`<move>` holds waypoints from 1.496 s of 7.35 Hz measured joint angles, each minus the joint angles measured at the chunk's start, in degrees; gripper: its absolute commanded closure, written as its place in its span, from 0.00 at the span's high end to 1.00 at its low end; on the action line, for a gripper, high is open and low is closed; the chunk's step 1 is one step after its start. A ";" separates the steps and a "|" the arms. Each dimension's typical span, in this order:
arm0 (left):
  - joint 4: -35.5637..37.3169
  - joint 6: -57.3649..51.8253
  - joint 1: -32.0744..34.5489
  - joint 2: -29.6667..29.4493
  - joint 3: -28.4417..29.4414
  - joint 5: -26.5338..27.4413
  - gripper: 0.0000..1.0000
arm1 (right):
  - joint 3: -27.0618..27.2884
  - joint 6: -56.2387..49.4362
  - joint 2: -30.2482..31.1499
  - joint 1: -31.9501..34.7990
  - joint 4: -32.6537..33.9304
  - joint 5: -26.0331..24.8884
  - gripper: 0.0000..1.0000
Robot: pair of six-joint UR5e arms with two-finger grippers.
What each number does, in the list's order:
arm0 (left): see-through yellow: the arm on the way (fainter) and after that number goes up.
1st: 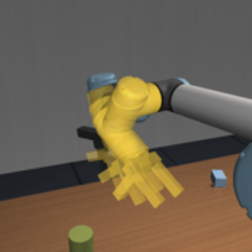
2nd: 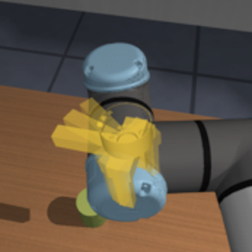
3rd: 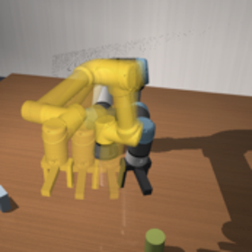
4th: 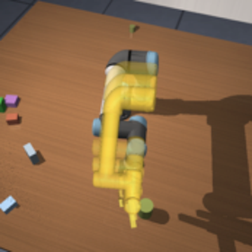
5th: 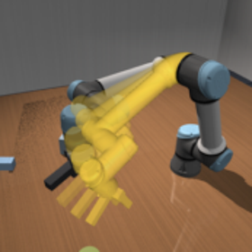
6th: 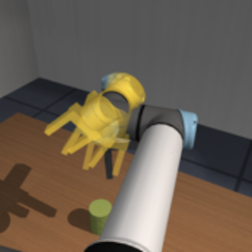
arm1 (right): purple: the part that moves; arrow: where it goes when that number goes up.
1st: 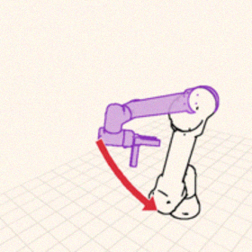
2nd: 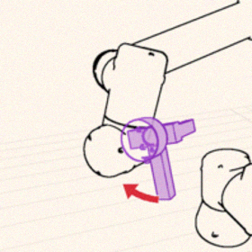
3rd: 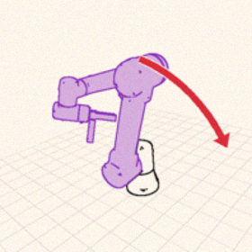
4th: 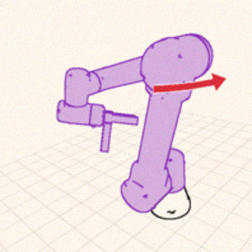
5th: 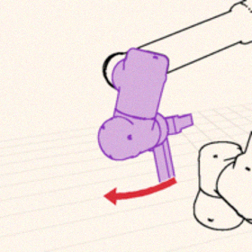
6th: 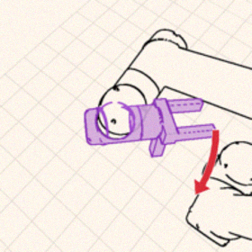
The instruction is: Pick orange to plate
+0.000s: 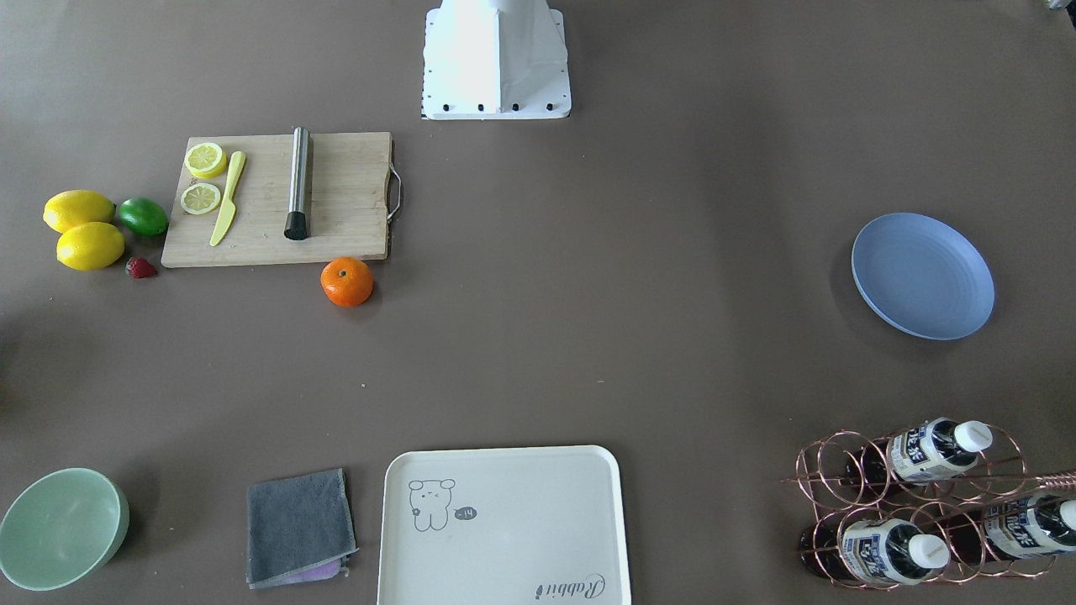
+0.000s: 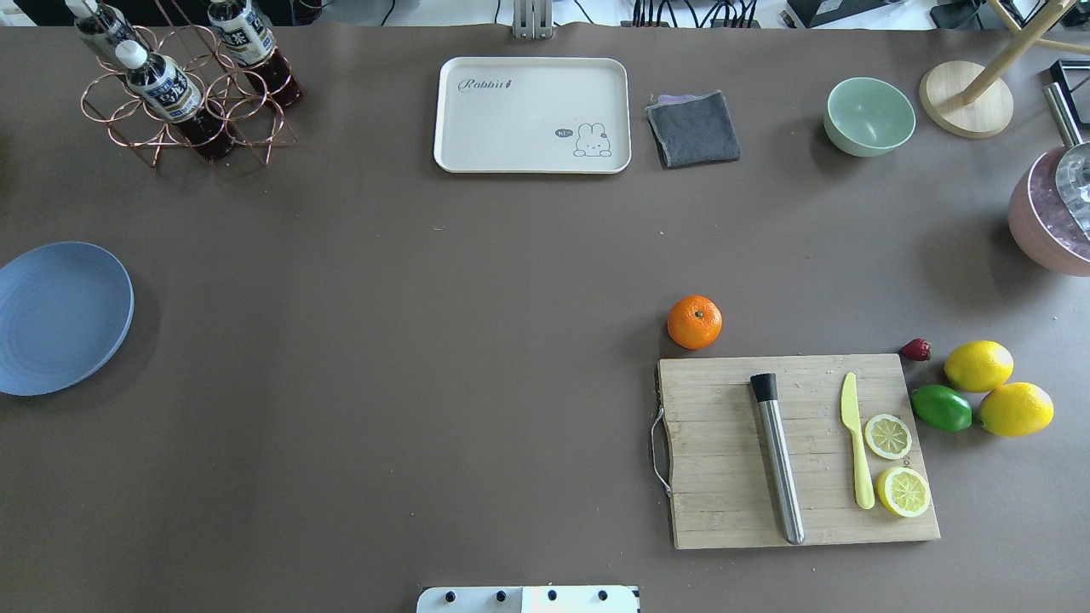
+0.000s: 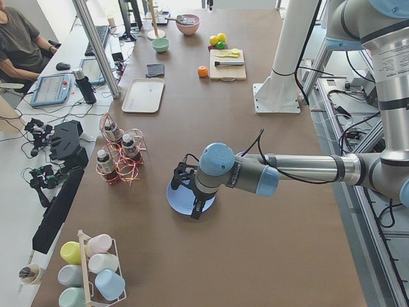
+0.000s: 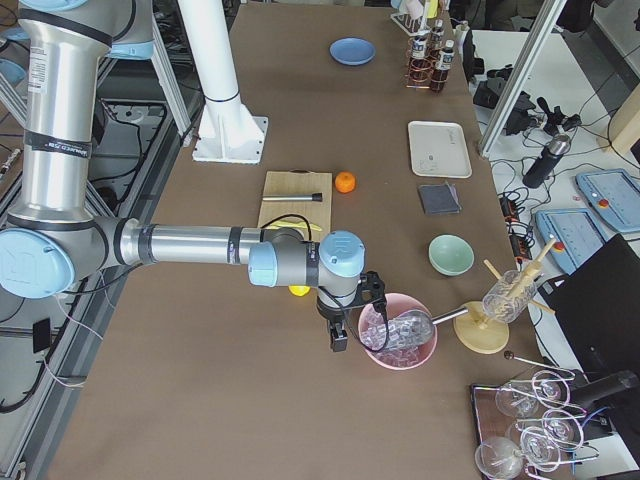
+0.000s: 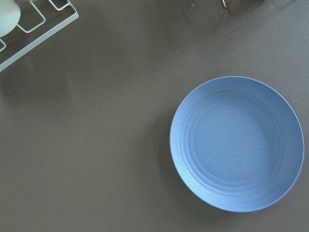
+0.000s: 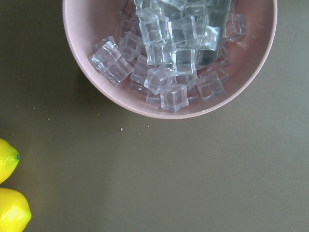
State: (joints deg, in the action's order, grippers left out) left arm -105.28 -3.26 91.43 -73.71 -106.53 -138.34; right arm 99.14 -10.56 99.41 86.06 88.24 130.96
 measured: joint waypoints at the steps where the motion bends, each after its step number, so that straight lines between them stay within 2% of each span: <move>1: -0.03 -0.01 -0.05 -0.02 0.00 0.00 0.96 | 0.00 -0.02 0.00 -0.01 0.00 0.00 1.00; 4: -0.78 -0.65 -0.15 0.29 0.01 -0.21 0.92 | 0.02 0.01 0.10 -0.02 0.00 0.02 1.00; 7: -1.76 -0.64 0.11 1.52 0.94 -1.34 0.97 | 0.08 0.09 0.25 -0.02 0.00 0.08 1.00; 11: -1.86 0.45 -0.48 1.42 1.76 -1.20 0.97 | 0.03 0.30 0.25 -0.08 0.00 0.23 1.00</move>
State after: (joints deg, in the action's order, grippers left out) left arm -107.14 -2.80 90.95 -72.30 -104.77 -139.54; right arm 99.17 -10.26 99.66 85.98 88.24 131.19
